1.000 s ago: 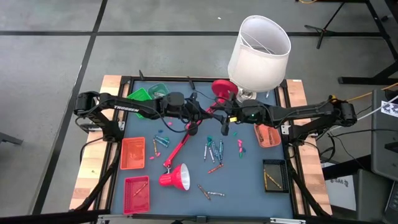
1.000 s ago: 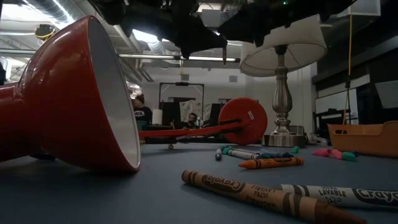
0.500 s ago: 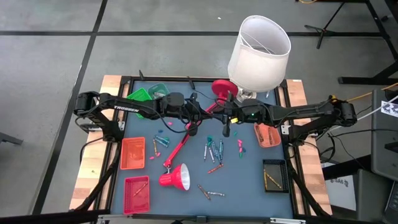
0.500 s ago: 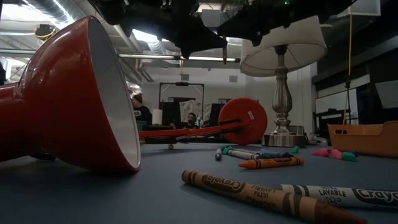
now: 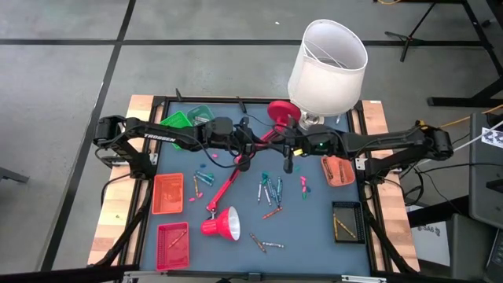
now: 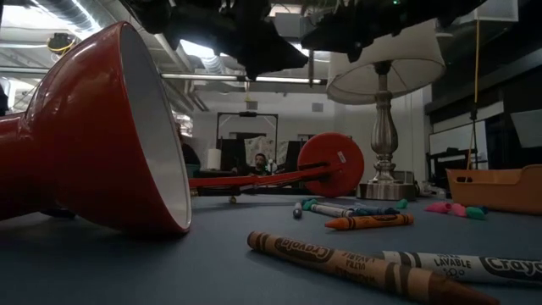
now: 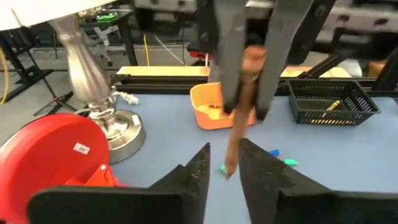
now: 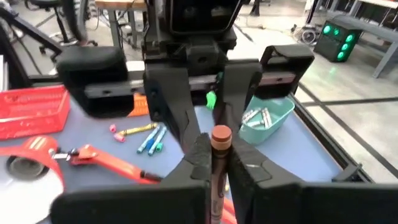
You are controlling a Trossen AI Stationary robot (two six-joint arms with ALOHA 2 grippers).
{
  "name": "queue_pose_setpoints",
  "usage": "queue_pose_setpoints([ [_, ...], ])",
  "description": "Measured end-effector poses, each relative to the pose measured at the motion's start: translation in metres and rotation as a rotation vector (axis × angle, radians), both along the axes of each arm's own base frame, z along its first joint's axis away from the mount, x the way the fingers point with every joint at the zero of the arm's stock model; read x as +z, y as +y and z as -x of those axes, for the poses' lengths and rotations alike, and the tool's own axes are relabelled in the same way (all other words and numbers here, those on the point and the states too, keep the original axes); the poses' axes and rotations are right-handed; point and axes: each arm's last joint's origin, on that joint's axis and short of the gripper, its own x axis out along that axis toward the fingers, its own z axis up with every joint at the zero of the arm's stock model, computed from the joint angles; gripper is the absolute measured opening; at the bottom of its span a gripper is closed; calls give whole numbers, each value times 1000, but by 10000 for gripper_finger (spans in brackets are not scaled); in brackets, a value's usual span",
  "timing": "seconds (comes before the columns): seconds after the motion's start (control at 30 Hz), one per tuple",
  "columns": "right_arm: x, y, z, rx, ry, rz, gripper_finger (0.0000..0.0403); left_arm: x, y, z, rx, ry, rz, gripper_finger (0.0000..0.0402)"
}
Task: Sort crayons
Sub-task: Put the top brown crayon into the right orange bin
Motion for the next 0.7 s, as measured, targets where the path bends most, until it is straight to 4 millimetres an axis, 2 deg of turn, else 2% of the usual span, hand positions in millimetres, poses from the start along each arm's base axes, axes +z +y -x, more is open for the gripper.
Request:
queue_pose_setpoints([
  [0.13, 5, 0, 20, -28, 84, -6, 16, -3, 0, 1, 4, 29, 5, 98],
  [0.27, 4, 0, 49, -126, 231, -133, 32, -6, 0, 2, 2, 67, 11, 115],
  [0.47, -11, 1, 95, -332, 537, -377, 22, -8, 0, 2, 0, 86, 13, 123],
  [0.6, -23, 2, 116, -474, 742, -462, 20, -8, 0, 3, 0, 86, 13, 124],
  [0.7, -28, 2, 123, -528, 844, -468, 32, -8, 0, 3, -1, 89, 13, 124],
])
